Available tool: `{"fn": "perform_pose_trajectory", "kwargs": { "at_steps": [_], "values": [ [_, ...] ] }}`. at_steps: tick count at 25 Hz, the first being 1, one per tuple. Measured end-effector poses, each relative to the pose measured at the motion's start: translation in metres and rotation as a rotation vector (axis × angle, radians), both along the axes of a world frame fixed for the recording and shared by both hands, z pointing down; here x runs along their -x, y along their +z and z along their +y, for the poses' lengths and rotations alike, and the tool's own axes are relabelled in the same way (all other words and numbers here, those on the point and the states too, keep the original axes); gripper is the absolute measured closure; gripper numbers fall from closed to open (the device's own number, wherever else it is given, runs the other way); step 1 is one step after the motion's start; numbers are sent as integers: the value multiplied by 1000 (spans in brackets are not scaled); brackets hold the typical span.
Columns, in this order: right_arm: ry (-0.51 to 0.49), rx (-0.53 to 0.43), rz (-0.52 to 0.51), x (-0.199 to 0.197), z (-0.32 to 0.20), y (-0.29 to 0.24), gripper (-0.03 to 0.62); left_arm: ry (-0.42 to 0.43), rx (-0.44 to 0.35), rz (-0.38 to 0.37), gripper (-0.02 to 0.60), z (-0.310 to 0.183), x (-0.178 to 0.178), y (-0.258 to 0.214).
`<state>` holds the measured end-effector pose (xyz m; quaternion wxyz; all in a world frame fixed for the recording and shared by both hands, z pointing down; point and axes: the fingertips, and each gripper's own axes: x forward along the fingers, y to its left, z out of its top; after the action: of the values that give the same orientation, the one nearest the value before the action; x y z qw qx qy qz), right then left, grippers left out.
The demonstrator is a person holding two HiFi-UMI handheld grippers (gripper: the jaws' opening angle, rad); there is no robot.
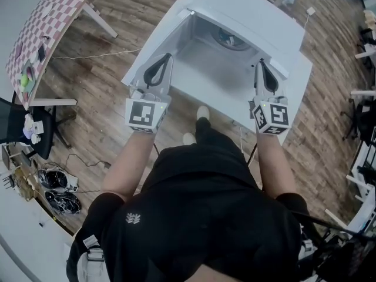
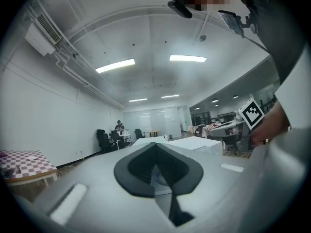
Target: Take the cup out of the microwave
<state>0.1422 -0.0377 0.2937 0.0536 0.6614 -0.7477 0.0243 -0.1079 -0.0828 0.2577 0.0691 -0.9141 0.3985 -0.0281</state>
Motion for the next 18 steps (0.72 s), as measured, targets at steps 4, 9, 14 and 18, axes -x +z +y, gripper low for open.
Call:
{"fn": "perform_pose_trajectory", "kwargs": {
  "at_steps": [4,9,14,18],
  "values": [
    [-18,9,-3,-6,-29,5,594,-9,18,-7,581,-27,-12,2],
    [-55,33,-13,-10,-57,12,594,-9,29,-20,581,-54,-36,-1],
    [-72,46,3,-14,-76,19,594,-7,30,-44,580,-72,-54,2],
    [-80,59,3,-17,-86,30,594,-6,10,-67,580,-84,-67,4]
  ]
}}
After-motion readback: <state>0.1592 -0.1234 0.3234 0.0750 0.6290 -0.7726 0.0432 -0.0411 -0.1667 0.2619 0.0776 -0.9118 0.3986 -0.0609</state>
